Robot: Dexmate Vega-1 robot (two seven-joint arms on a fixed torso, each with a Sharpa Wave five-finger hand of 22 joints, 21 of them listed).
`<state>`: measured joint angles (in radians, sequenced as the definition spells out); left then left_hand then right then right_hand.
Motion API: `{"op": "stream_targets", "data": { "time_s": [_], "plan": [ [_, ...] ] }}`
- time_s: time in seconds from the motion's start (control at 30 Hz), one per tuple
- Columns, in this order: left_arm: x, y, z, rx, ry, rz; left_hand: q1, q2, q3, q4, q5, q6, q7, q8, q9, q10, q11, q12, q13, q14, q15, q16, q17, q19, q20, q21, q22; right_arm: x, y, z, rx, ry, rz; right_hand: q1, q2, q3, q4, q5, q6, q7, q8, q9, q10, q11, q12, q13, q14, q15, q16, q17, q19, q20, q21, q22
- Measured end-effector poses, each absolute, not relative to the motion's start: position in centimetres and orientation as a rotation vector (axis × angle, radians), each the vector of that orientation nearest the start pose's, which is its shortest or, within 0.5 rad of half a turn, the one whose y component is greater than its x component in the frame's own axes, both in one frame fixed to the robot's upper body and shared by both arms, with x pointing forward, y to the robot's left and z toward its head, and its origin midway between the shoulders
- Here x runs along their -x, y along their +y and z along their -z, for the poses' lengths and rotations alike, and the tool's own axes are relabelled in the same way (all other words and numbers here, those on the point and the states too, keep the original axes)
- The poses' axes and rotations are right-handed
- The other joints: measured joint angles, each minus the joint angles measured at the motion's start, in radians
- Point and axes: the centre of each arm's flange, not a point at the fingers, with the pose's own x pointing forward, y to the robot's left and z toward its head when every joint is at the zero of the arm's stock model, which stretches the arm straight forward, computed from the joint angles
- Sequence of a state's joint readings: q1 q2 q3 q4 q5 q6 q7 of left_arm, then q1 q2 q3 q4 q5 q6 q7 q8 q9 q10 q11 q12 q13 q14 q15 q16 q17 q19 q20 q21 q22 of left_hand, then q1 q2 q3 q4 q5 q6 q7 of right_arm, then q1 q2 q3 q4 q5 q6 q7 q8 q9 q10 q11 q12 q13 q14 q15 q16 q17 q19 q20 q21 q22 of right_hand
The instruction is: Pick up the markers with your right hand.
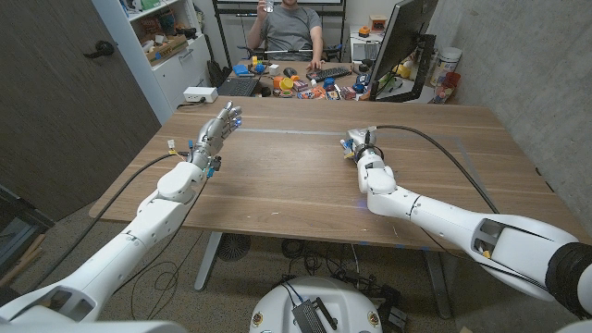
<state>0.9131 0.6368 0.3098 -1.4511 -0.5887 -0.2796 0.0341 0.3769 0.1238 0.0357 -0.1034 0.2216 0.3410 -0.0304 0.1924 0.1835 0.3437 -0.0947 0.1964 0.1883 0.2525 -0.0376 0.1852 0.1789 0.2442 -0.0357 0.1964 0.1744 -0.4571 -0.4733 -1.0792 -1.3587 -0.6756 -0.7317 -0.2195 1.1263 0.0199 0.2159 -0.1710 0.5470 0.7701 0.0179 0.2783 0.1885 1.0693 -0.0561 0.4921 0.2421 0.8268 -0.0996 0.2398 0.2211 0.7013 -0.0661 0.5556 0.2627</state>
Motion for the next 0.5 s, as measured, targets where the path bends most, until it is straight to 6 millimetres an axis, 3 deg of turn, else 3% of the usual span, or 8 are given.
{"op": "stream_targets", "data": {
  "time_s": [0.2,0.5],
  "plan": [
    [-61.9,32.3,0.2,-0.091,-0.662,0.146,0.0,0.0,0.0,0.0,0.0,0.0,0.0,0.0,0.0,0.0,0.0,0.0,0.0,0.0,0.0,0.0,0.0,0.0,0.0,0.0,0.0,-67.2,-15.5,1.0,1.552,-0.415,0.406,0.006,-0.006,0.009,0.0,-0.004,0.011,-0.009,0.0,0.003,0.001,0.001,0.006,0.011,0.008,-0.002,0.0,0.005,0.004,-0.004,0.008,0.0],
    [-61.9,31.6,0.2,-0.09,-0.668,0.161,0.0,0.0,0.0,0.0,0.0,0.0,0.0,0.0,0.0,0.0,0.0,0.0,0.0,0.0,0.0,0.0,0.0,0.0,0.0,0.0,0.0,-64.4,-16.8,-2.2,1.491,-0.483,0.483,0.012,-0.012,0.018,0.001,-0.015,0.006,-0.004,-0.001,0.002,0.001,0.001,0.006,0.013,0.019,-0.002,0.0,0.009,0.004,-0.004,0.022,0.0]
  ]
}}
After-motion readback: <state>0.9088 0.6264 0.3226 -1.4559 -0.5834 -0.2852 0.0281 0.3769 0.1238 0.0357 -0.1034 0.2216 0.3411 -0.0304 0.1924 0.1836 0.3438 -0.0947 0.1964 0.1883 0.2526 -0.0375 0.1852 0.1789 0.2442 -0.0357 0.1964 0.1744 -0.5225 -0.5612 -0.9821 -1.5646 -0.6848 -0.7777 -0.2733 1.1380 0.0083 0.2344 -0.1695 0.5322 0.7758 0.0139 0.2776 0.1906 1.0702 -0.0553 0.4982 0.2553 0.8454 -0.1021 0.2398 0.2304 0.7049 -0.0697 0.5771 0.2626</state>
